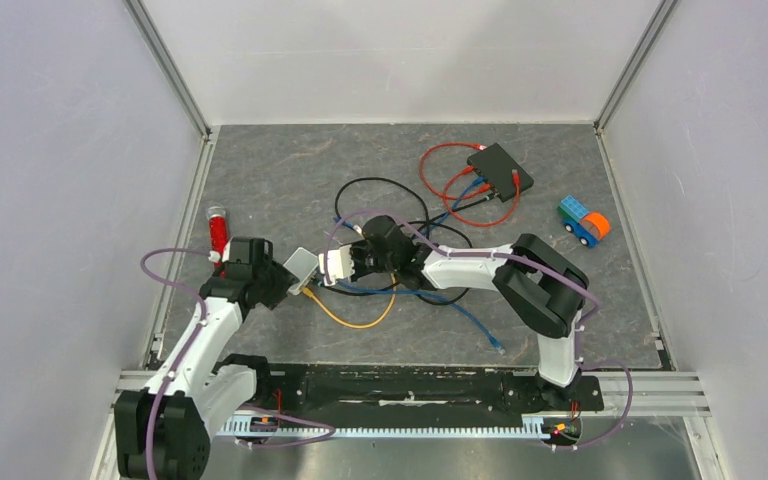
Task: Insert the plug into the switch port
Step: Insert the power into the switch port.
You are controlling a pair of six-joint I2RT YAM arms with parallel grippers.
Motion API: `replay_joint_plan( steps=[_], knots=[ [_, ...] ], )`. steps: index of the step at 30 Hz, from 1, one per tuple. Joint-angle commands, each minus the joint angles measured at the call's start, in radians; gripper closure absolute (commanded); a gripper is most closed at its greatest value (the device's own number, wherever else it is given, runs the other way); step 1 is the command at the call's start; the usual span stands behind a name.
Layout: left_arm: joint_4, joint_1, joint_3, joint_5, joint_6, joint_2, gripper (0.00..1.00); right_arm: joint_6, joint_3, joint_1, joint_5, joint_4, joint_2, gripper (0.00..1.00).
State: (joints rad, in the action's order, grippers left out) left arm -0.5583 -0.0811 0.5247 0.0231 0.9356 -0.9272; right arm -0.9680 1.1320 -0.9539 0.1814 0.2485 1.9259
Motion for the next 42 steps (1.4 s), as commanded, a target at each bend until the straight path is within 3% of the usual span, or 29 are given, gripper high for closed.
replay_joint_plan(
  steps=[1,11,20,34,42],
  knots=[
    [-0.003,-0.040,-0.033,0.009,0.112,-0.014,0.48,0.013,-0.018,0.004,0.007,0.077,-0.069,1.00],
    [0.016,-0.171,0.012,0.077,0.160,-0.186,0.48,0.013,-0.052,0.005,0.014,0.099,-0.094,1.00],
    [0.104,-0.175,0.003,0.118,0.175,-0.224,0.49,0.005,-0.083,0.012,0.014,0.106,-0.116,1.00],
    [0.095,-0.187,0.033,0.161,0.173,-0.205,0.43,0.011,-0.122,0.016,0.030,0.113,-0.140,1.00],
    [0.148,-0.192,0.062,0.124,0.164,-0.345,0.47,0.022,-0.137,0.017,0.036,0.120,-0.148,1.00]
  ],
)
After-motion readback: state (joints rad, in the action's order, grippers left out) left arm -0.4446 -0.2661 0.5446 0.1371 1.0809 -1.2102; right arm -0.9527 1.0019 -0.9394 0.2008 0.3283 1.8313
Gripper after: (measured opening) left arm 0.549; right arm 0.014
